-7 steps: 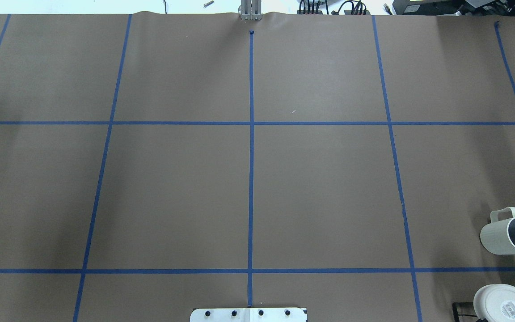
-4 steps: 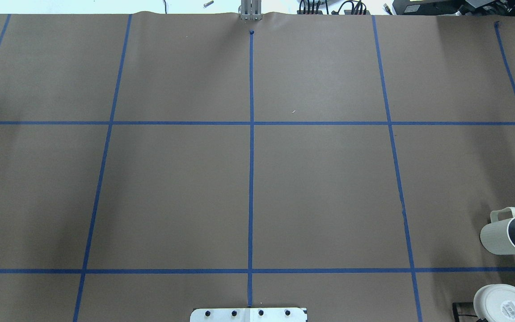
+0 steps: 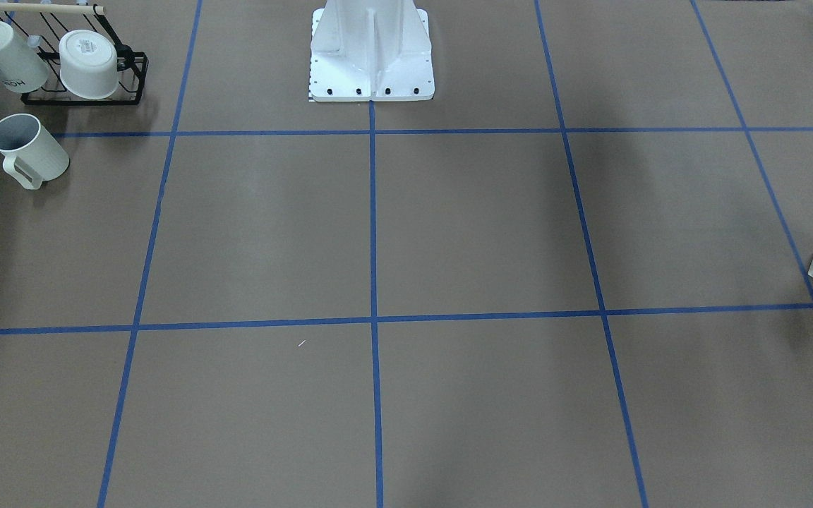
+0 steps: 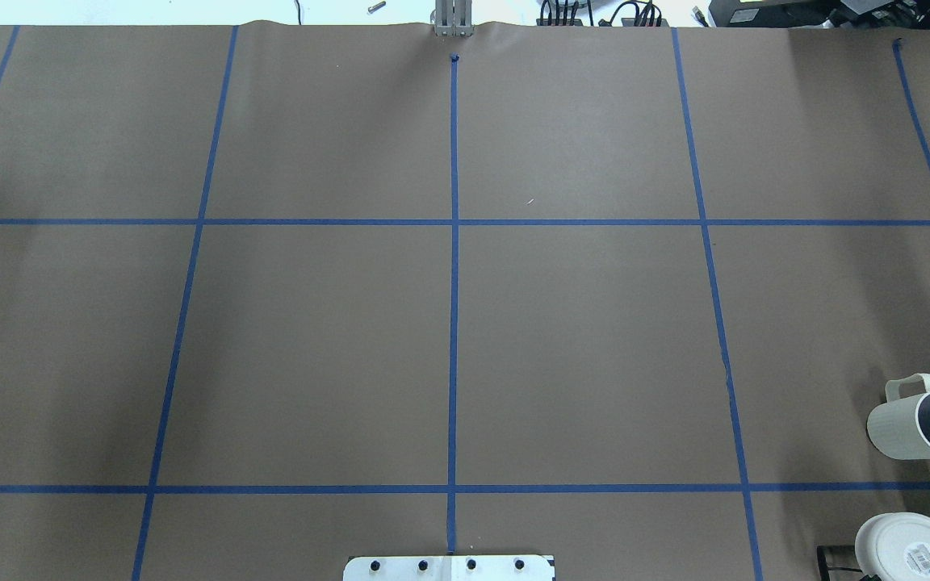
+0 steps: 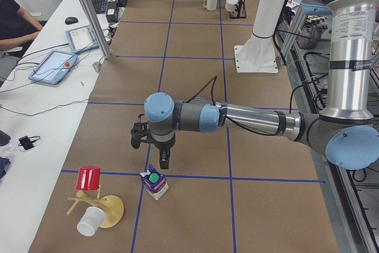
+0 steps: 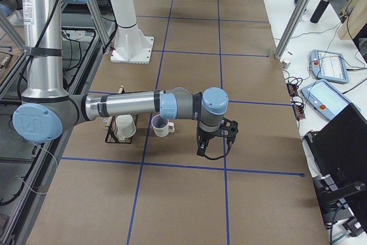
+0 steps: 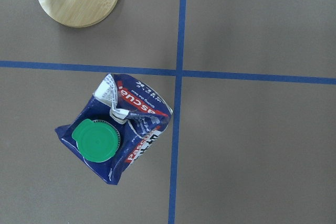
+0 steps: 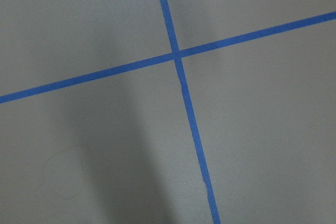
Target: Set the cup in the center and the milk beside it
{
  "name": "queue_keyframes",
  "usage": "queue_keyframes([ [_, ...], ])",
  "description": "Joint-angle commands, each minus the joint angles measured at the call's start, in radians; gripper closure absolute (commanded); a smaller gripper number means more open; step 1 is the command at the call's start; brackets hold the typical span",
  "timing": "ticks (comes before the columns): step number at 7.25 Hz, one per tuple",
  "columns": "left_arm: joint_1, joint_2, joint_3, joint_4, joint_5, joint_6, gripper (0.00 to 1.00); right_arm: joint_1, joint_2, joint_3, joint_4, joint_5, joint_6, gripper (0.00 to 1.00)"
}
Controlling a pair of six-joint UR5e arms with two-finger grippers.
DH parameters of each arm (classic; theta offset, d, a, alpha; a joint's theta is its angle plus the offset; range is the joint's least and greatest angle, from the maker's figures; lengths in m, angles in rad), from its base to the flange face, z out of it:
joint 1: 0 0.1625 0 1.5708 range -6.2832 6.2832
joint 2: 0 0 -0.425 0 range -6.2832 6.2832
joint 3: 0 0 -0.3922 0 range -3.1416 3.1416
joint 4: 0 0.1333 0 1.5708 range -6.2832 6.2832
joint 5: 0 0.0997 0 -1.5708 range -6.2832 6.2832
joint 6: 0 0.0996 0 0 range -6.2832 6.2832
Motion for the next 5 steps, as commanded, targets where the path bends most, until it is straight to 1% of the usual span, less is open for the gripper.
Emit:
queue_keyframes([
  [1,-0.002,0.02,-0.003,-0.003,-0.001,0.001,0.02,0.0,0.038,0.003,-0.012,0.009,0.015,0.0],
  [2,0.0,0.022,-0.004,-0.004,-0.001,0.001,0.02,-0.011,0.049,-0.019,-0.001,0.105,0.017,0.0],
  [3,-0.002,0.022,-0.008,-0.004,-0.003,0.001,0.02,-0.023,0.052,-0.023,0.029,0.152,0.002,0.0],
  [4,0.0,0.02,-0.008,-0.004,-0.003,-0.001,0.02,-0.081,0.003,0.029,0.156,0.155,0.001,0.0],
  [5,0.001,-0.004,-0.029,-0.007,0.0,-0.01,0.02,-0.125,-0.044,0.048,0.307,0.163,0.014,0.0],
])
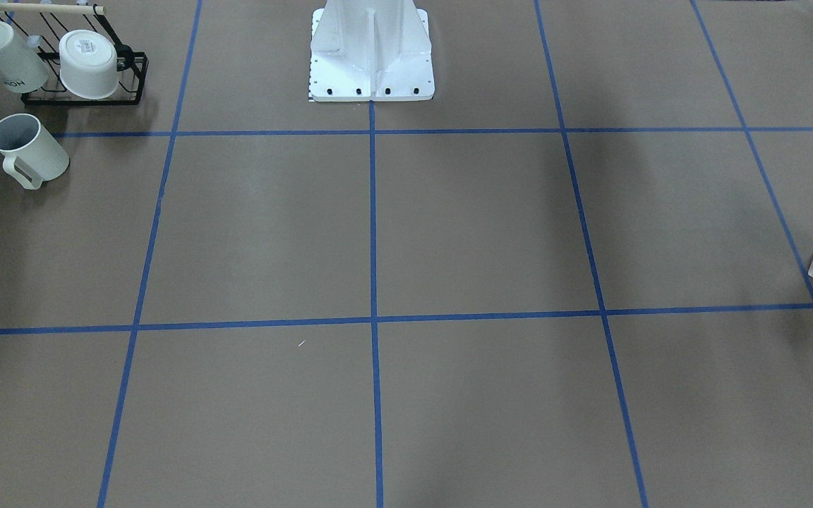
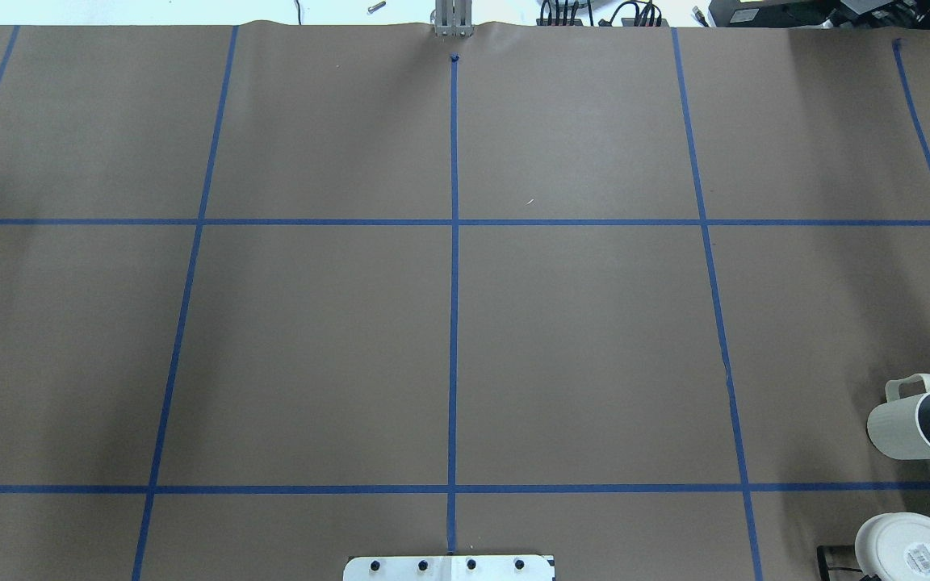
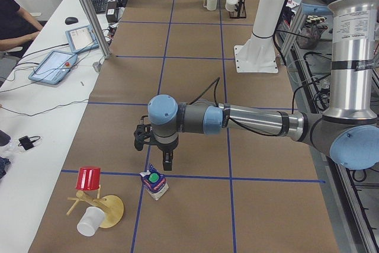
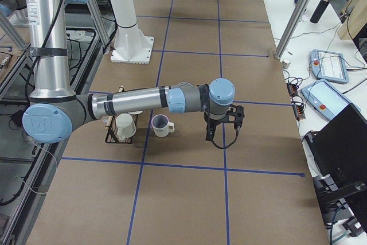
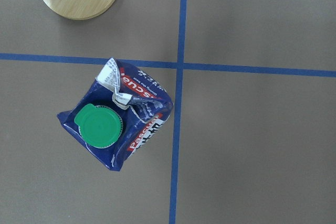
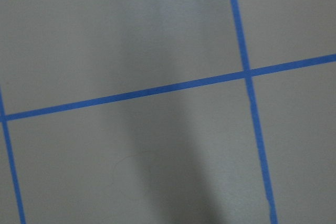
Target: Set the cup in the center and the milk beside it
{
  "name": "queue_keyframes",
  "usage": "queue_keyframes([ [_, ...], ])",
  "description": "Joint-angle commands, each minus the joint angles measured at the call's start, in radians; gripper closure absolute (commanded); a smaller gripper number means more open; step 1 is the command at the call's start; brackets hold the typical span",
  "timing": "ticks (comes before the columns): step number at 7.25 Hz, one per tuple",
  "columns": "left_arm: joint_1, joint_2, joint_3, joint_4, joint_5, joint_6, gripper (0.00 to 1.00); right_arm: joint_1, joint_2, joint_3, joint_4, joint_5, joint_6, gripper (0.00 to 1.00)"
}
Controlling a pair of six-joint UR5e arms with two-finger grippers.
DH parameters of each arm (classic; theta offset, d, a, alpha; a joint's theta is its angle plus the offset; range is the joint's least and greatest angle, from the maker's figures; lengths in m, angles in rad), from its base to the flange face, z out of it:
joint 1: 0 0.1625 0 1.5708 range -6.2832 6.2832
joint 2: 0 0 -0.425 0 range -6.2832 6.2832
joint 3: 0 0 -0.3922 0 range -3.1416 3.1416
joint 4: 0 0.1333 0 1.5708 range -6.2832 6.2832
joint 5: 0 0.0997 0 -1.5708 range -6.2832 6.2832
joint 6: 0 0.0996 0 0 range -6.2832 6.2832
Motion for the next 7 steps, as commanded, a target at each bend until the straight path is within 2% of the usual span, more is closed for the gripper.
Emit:
queue_keyframes([
  [1,0.002,-0.022,-0.033,-0.004,0.002,-0.008,0.02,-0.101,-0.12,0.058,0.275,0.044,0.005,0.0],
  [2,0.003,-0.022,-0.05,-0.005,0.004,-0.003,0.02,-0.156,-0.195,0.064,0.414,0.039,0.005,0.0],
  [4,0.021,-0.022,-0.046,-0.002,0.008,-0.007,0.02,-0.226,-0.349,0.066,0.598,0.02,0.005,0.0],
  [5,0.018,-0.011,-0.046,-0.007,0.002,-0.008,0.02,-0.255,-0.4,0.066,0.613,-0.009,0.006,0.0],
  [7,0.015,0.009,-0.061,-0.012,0.001,-0.003,0.02,-0.359,-0.414,0.063,0.61,-0.041,0.104,0.0],
])
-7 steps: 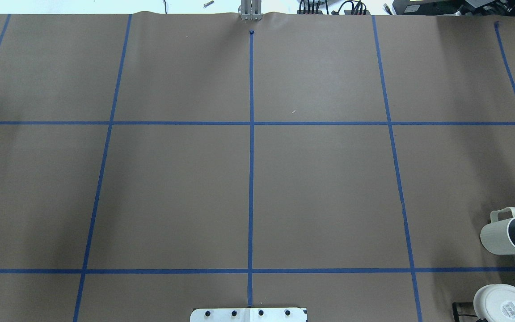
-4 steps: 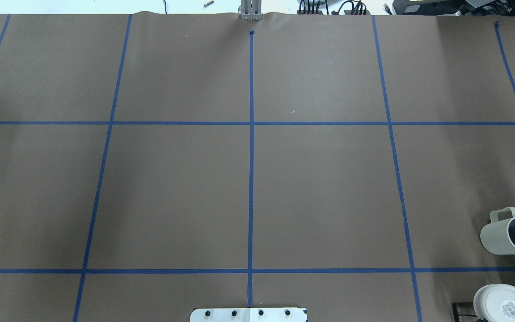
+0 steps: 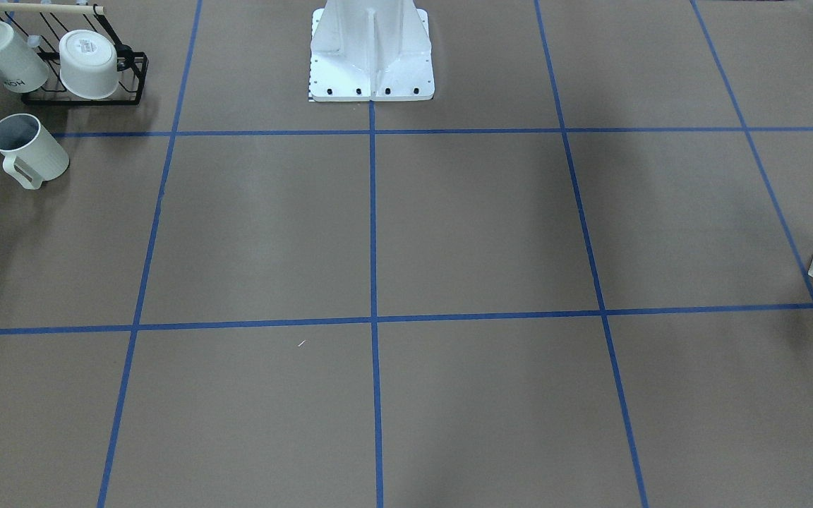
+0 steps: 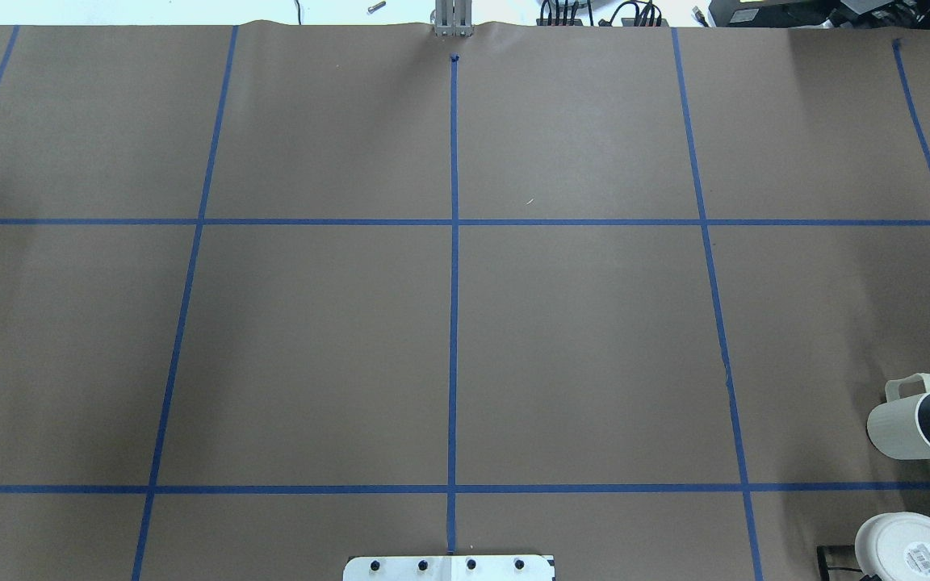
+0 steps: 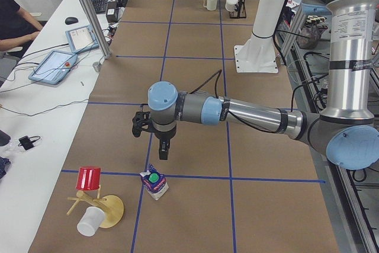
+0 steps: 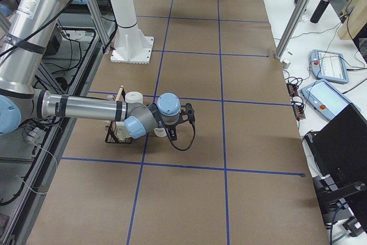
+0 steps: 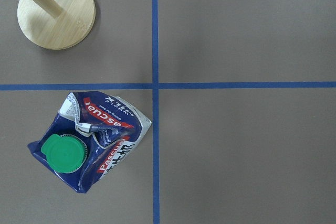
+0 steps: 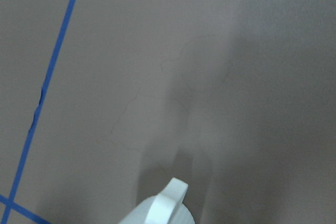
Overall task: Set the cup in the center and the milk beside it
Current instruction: 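Grasp the white mug by its rim with the right gripper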
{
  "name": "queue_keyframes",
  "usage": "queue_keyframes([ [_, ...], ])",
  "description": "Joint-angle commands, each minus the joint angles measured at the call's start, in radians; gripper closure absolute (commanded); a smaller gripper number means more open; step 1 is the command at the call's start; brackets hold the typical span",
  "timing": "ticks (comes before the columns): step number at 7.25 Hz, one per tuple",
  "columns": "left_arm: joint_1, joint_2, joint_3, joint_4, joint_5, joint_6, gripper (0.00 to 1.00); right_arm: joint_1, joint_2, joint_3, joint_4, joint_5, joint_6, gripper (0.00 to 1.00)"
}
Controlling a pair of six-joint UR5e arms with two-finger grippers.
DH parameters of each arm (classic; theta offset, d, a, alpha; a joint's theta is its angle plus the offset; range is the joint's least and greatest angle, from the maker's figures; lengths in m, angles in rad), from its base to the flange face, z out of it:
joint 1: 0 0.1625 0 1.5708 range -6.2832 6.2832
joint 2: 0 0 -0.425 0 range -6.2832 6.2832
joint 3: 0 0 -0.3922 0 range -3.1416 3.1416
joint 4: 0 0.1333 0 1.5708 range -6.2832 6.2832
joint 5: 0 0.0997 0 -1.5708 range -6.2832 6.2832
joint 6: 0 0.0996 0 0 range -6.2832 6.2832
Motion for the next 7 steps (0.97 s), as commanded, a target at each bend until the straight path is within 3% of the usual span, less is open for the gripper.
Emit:
queue_keyframes([
  [1,-0.003,0.009,-0.006,-0.003,-0.001,0.005,0.02,-0.102,-0.01,-0.003,0.008,-0.046,0.082,0.0],
  [3,-0.003,0.009,-0.002,-0.004,-0.003,0.005,0.02,-0.11,0.002,-0.034,0.01,-0.048,0.083,0.01],
  [4,-0.003,0.009,-0.002,-0.004,-0.003,0.007,0.02,-0.115,0.008,-0.049,0.01,-0.04,0.083,0.2],
  [5,-0.003,0.009,-0.004,-0.004,-0.003,0.007,0.02,-0.123,0.008,-0.049,0.011,-0.037,0.081,0.84],
  [6,-0.003,0.009,-0.003,-0.004,-0.003,0.005,0.02,-0.136,0.014,-0.046,0.013,-0.037,0.081,1.0],
  [7,-0.003,0.009,-0.002,-0.004,-0.003,0.005,0.02,-0.135,0.016,-0.039,0.013,-0.036,0.089,1.0],
])
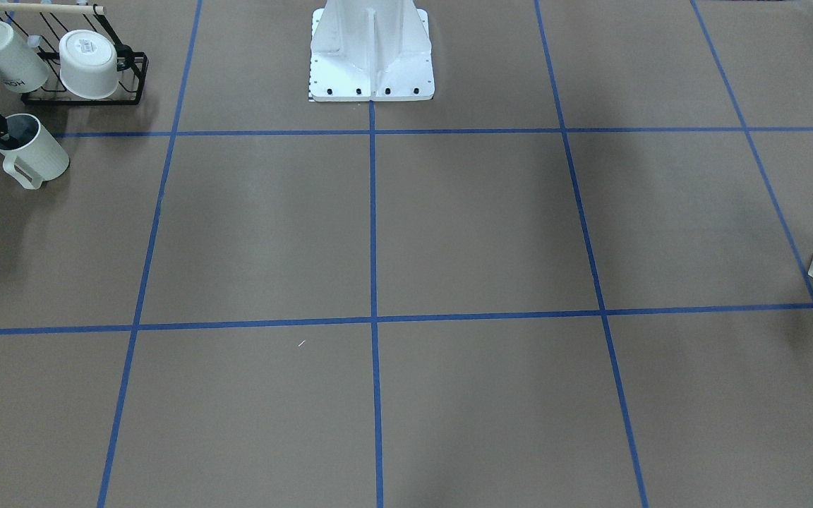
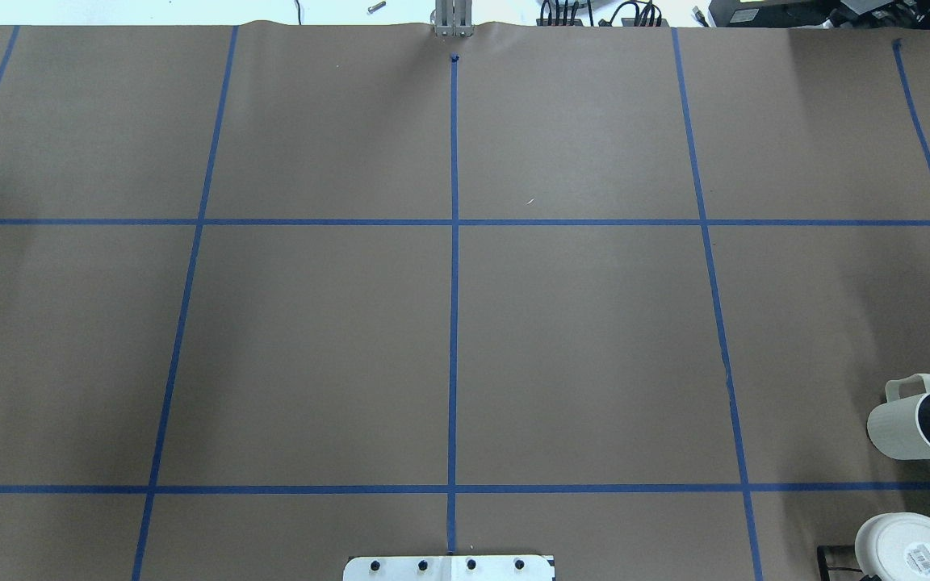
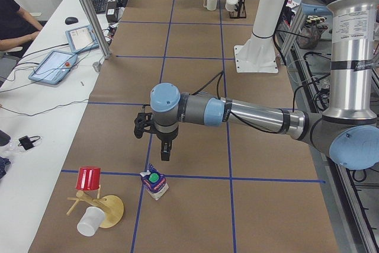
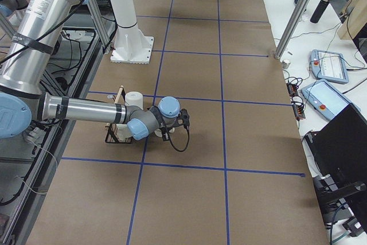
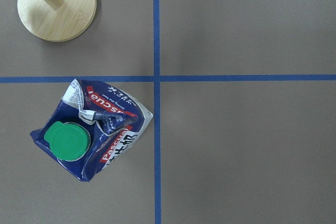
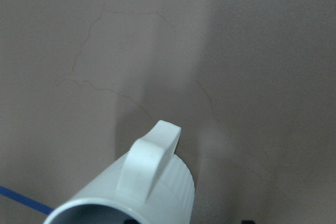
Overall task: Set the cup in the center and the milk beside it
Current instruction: 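Grasp the white mug by its rim with the right gripper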
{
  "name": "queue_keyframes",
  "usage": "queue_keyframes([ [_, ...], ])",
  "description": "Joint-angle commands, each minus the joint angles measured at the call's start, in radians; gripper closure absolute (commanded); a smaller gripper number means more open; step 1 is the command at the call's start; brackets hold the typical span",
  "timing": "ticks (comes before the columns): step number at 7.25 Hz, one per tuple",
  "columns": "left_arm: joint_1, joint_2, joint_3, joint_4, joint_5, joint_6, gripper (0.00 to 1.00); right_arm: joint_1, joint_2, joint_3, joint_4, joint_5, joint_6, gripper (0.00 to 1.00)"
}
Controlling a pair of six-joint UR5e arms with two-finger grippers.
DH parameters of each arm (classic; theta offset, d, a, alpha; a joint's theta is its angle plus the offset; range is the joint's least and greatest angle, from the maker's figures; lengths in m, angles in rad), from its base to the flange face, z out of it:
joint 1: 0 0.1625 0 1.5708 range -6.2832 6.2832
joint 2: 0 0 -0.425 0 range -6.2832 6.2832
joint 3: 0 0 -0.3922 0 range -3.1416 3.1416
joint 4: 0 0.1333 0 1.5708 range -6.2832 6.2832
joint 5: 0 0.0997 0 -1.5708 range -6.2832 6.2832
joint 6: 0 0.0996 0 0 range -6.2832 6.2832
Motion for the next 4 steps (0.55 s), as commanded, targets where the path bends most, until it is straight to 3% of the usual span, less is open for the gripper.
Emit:
queue_keyframes([
  [1,0.0,-0.001,0.0,0.0,0.001,-0.004,0.02,-0.003,0.005,0.012,0.002,0.002,0.03,1.0],
  [4,0.0,-0.001,-0.001,0.0,0.001,-0.002,0.02,0.087,0.062,0.032,-0.004,0.113,0.037,1.0],
])
